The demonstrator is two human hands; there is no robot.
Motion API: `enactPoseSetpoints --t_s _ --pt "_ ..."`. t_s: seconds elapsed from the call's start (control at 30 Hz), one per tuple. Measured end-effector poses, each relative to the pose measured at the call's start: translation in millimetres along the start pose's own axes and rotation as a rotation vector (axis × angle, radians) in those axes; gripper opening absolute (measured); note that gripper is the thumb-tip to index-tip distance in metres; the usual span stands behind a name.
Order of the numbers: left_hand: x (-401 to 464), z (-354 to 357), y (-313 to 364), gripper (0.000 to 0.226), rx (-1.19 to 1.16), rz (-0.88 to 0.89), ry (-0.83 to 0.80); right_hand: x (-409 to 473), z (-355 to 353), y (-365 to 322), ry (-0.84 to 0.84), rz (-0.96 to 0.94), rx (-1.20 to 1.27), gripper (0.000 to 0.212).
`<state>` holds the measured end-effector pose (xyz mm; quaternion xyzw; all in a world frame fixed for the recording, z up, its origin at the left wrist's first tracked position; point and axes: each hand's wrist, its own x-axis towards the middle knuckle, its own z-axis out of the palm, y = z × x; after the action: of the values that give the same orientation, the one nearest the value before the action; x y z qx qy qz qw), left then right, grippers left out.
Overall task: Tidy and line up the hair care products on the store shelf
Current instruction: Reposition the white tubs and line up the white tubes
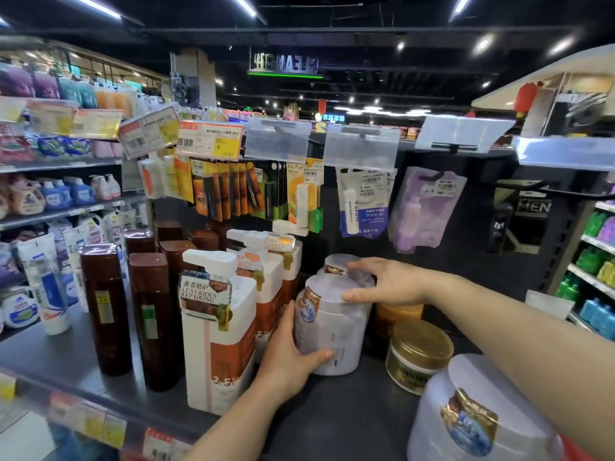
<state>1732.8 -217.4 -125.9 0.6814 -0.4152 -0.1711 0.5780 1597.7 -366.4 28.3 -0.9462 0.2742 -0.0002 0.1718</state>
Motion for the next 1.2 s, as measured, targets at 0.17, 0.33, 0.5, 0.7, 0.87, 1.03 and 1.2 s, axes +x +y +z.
enactPoseSetpoints --t_s 0.17,0.33,0.5,0.7,0.87,1.03,1.2 --pt "1.7 -0.7 -1.7 0.111 0.008 0.002 -0.026 4.8 12.5 2.9 -0.090 -0.019 -0.002 0.118" --pt "1.2 -0.9 -2.1 0.110 -0.005 0.004 -0.039 7.7 15.5 10.4 -0.092 -0.081 0.026 0.104" --pt "0.6 -0.9 -1.7 0.108 -0.009 0.010 -0.033 12.0 21.1 12.2 -0.041 -0.098 -0.019 0.101" --pt "1.0 -1.0 -2.3 0.110 0.000 0.015 -0.026 16.4 22.3 9.7 -0.026 -0.053 -0.048 0.106" --pt "1.3 0.1 -4.0 0.110 -0.006 0.008 -0.029 15.4 21.7 6.0 -0.043 -0.013 -0.059 0.109" --pt "0.9 0.3 -3.4 0.110 0.005 0.000 -0.031 16.1 19.9 -5.3 -0.099 0.068 -0.030 0.113" --pt "1.5 0.2 -6.0 0.110 0.023 -0.001 -0.046 16.9 20.9 -17.4 -0.042 0.155 0.191 0.092"
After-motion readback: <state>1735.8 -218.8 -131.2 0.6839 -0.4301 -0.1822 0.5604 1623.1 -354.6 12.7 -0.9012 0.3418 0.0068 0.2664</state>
